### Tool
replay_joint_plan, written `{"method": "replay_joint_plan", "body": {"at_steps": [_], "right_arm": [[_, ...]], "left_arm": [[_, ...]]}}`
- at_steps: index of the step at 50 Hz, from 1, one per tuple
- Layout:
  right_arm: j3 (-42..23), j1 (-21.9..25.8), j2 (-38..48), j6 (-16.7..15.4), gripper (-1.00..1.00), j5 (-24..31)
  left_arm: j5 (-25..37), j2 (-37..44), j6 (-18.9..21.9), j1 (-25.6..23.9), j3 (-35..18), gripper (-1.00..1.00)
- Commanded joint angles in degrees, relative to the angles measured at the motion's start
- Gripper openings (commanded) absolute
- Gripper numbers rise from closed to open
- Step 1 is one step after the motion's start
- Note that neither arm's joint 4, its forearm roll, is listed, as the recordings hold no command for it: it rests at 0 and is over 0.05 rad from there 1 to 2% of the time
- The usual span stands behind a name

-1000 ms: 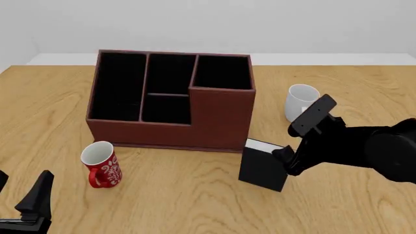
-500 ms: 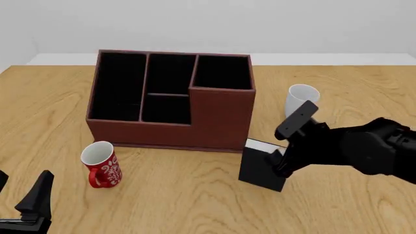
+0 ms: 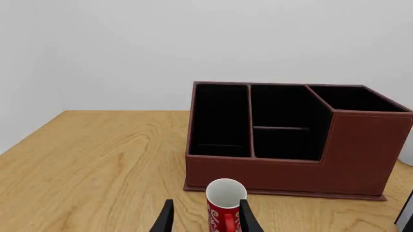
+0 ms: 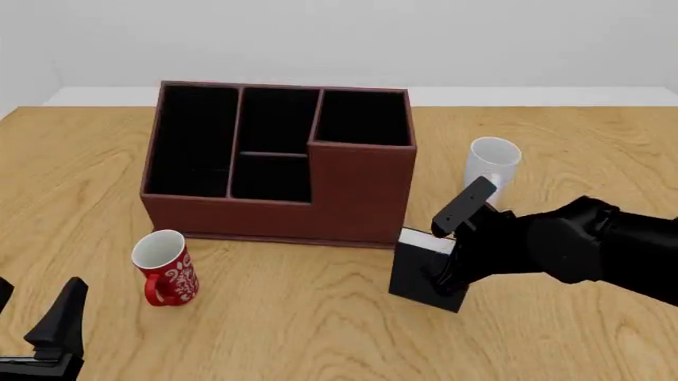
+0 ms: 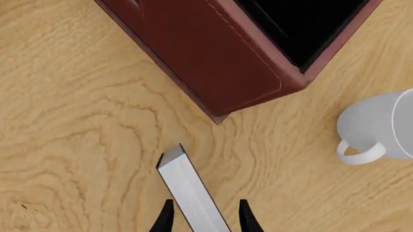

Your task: Pick up the book and place it in the right compartment of the caddy.

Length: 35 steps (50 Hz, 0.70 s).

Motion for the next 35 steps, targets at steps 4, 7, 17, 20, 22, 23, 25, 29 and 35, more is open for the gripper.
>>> {"method": "replay_joint_plan", "body": {"at_steps": [4, 7, 17, 20, 22, 23, 25, 29, 35], "right_arm": [[2.83, 3.53, 1.14, 2.26, -1.0, -1.56], [4.69, 7.84, -0.04, 5.61, -1.0, -1.92], [4.52, 12.18, -1.72, 7.45, -1.0, -0.38], [3.56, 14.24, -4.81, 6.38, -1.0, 1.1], [1.14, 12.21, -4.68, 4.8, -1.0, 2.19], [0.65, 12.31, -5.13, 4.98, -1.0, 2.56], [-0.01, 13.59, -6.69, 5.78, -1.0, 3.91], [-1.22, 14.47, -8.43, 5.56, -1.0, 5.97], [-3.77, 15.22, -10.8, 5.5, -1.0, 8.68]], "left_arm": [[0.0, 0.0, 0.0, 0.0, 0.0, 1.0], [0.0, 0.0, 0.0, 0.0, 0.0, 1.0], [0.0, 0.0, 0.0, 0.0, 0.0, 1.0], [0.0, 0.0, 0.0, 0.0, 0.0, 1.0], [0.0, 0.0, 0.0, 0.0, 0.0, 1.0], [0.0, 0.0, 0.0, 0.0, 0.0, 1.0], [0.0, 0.0, 0.0, 0.0, 0.0, 1.0], [0.0, 0.0, 0.0, 0.0, 0.0, 1.0], [0.0, 0.0, 0.0, 0.0, 0.0, 1.0]]}}
